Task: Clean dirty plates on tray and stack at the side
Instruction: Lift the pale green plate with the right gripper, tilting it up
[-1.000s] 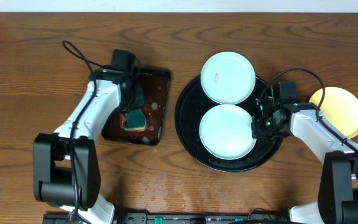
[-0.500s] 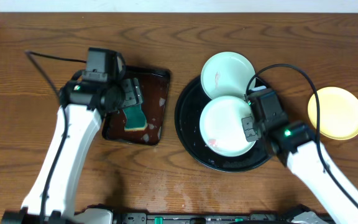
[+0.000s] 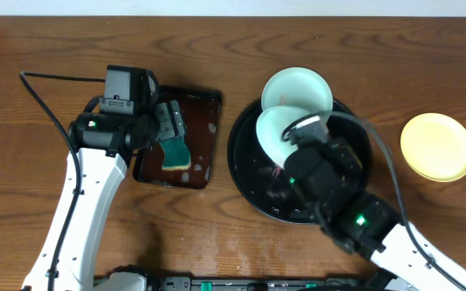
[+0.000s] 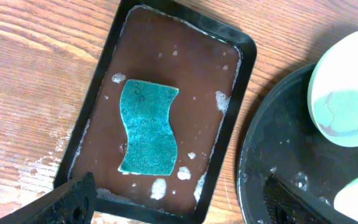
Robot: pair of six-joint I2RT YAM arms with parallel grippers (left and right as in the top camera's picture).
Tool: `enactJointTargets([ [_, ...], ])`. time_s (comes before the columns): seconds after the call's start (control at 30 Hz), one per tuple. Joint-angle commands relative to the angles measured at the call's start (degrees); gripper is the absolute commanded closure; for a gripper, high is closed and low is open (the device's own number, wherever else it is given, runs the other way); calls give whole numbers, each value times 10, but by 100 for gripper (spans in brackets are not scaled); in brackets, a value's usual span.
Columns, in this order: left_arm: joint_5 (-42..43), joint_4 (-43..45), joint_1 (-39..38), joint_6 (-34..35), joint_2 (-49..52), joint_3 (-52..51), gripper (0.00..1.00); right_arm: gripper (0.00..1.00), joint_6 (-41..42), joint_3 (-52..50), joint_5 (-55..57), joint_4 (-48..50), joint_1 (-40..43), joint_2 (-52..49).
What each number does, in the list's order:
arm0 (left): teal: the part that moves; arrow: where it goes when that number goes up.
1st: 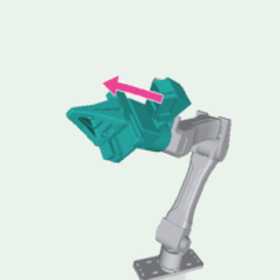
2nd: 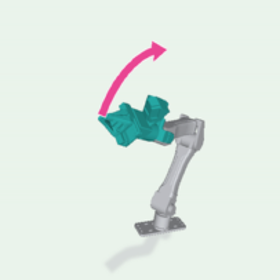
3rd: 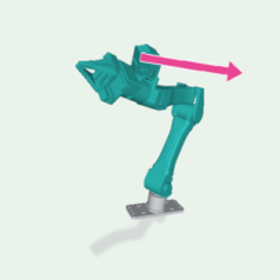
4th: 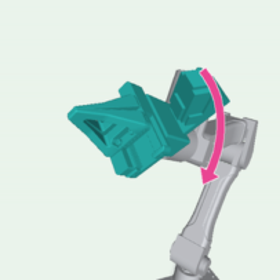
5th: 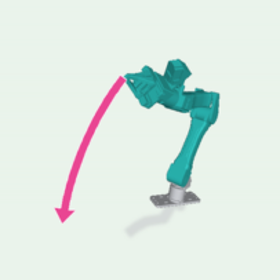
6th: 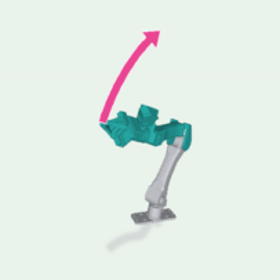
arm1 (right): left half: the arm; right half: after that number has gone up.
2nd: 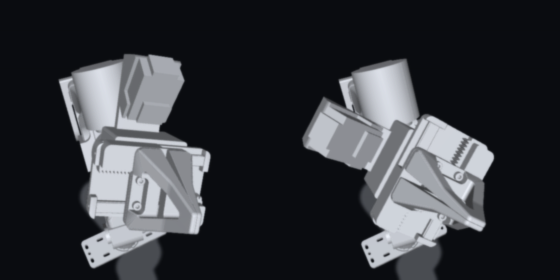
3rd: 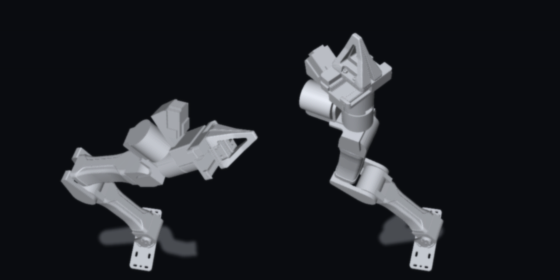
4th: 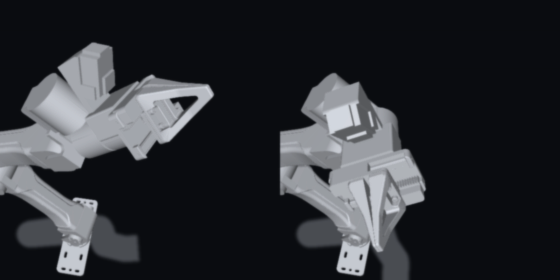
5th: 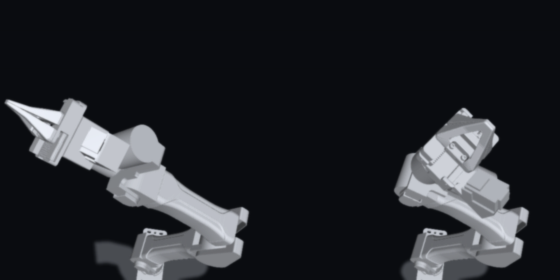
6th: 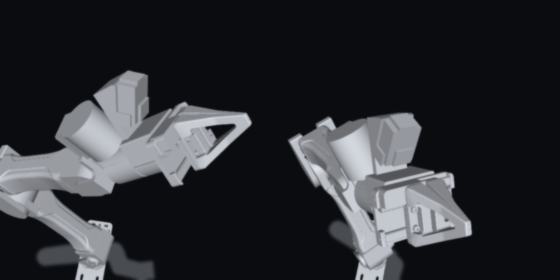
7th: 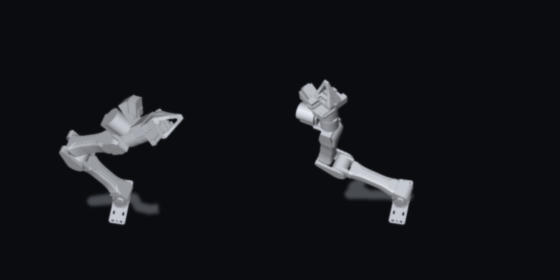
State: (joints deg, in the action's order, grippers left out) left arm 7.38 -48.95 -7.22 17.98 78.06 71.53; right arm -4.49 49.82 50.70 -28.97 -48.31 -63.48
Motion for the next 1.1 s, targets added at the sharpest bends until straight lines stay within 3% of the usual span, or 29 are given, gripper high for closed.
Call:
enactJointTargets([
  [0.0,1,-1,1,-2,1,15,14,99,-49,11,139,5,-45,6],
  [0.4,1,-1,1,-2,1,15,13,99,-62,11,260,5,-159,6],
  [1.07,1,-1,1,-2,1,15,13,99,-68,11,260,12,-167,6],
])
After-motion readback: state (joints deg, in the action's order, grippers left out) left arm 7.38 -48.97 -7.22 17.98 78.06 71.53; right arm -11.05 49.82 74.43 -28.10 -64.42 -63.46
